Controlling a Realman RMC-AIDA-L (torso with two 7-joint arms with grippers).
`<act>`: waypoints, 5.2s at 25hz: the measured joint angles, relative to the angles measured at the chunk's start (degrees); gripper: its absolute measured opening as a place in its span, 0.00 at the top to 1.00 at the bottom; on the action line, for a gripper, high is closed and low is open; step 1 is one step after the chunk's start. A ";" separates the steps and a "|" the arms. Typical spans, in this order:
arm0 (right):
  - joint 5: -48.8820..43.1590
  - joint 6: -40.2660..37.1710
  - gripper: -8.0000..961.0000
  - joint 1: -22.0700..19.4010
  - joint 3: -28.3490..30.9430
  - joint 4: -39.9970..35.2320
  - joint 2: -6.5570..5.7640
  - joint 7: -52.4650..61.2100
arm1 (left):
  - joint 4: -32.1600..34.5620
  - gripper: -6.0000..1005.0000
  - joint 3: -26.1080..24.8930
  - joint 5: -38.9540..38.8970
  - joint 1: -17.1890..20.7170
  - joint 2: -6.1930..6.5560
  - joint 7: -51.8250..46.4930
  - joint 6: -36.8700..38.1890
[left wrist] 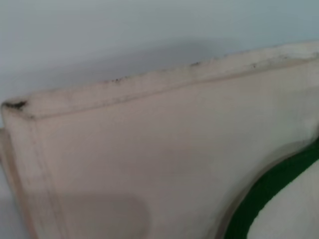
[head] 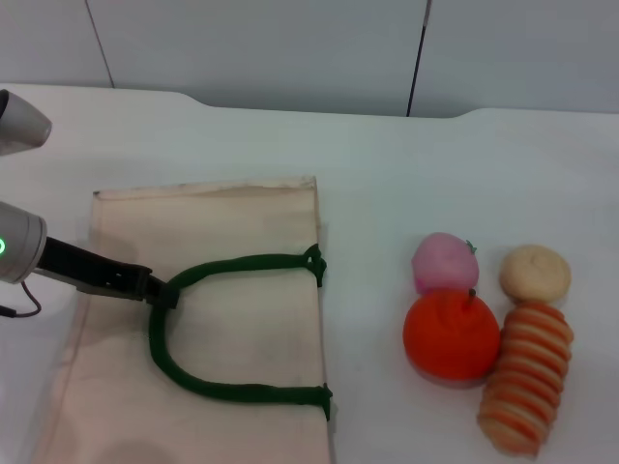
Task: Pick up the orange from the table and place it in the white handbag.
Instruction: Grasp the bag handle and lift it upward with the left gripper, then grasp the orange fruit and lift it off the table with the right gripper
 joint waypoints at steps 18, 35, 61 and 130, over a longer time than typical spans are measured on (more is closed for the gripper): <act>-2.28 0.43 0.08 -0.51 -0.97 -1.57 -0.22 5.81 | -0.83 0.86 0.05 -14.57 1.48 1.64 3.29 7.46; -37.08 18.31 0.08 2.02 -6.53 -21.93 -0.91 30.98 | -2.30 0.86 0.05 -32.74 1.55 3.37 6.43 18.85; -55.27 31.89 0.08 6.94 -29.35 -28.22 -0.02 39.00 | -2.19 0.86 0.05 -39.23 0.17 5.00 5.20 24.35; -56.35 21.31 0.71 9.77 -42.11 -23.30 -0.39 44.11 | -1.77 0.86 0.05 -41.41 0.68 5.08 4.01 24.61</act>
